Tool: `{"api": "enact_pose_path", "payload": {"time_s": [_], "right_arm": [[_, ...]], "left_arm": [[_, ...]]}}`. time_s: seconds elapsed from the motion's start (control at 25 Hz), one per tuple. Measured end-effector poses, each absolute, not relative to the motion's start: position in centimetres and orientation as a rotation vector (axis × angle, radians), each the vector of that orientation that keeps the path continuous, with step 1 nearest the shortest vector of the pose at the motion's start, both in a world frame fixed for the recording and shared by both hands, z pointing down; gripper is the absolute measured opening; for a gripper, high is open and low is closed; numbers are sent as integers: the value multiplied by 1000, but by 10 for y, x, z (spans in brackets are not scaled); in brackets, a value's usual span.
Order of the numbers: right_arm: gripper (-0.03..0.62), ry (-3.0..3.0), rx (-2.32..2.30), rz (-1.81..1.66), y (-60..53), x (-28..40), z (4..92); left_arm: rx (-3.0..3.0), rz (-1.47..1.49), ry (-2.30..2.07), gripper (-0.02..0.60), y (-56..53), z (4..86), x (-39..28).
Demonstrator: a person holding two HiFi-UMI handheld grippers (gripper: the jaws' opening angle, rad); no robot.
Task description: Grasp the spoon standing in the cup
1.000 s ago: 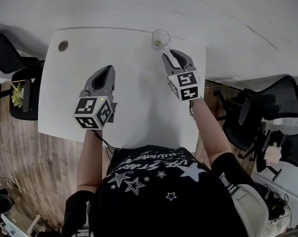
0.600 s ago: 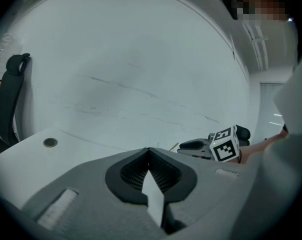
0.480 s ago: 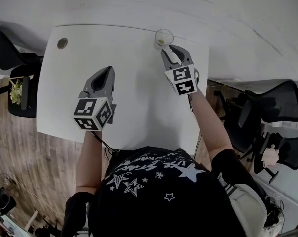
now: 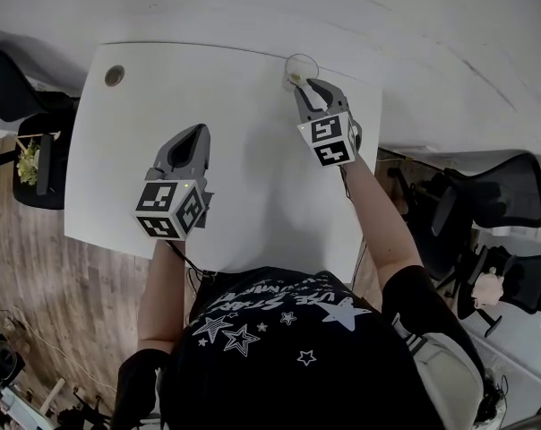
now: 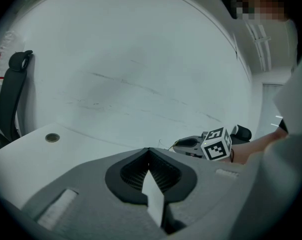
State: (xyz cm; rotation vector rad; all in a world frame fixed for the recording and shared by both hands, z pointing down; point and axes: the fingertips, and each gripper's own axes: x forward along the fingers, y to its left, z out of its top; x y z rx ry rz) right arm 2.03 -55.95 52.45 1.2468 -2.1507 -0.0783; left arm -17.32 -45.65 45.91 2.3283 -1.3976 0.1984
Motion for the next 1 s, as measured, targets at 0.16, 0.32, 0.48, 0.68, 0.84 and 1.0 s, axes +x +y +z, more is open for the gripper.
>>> {"api": "enact_pose_path", "payload": {"time_s": [0.16,0.32,0.48,0.68,0.84,1.0], "right_arm": [[90,-2146,1230,-104,-563,17,525],[76,-2145,1221,-118,-565,16,526],[56,-2144,1214,-125,-565,15,525],[32,-2138,1202,-168,-564,12,523],[18,-2136,1201,-203,-563,10,519],[17,-2138,1200,-207,-562,11,517]], "left_arm": [[2319,196,-1408,8,-456,460,-177],[2320,208,-1408,8,-455,462,-176],[2324,217,-1410,8,-455,462,-176],[2321,214,-1412,8,-454,463,-177],[2325,211,-1409,8,-453,462,-176],[2327,207,-1410,8,-452,461,-176]]}}
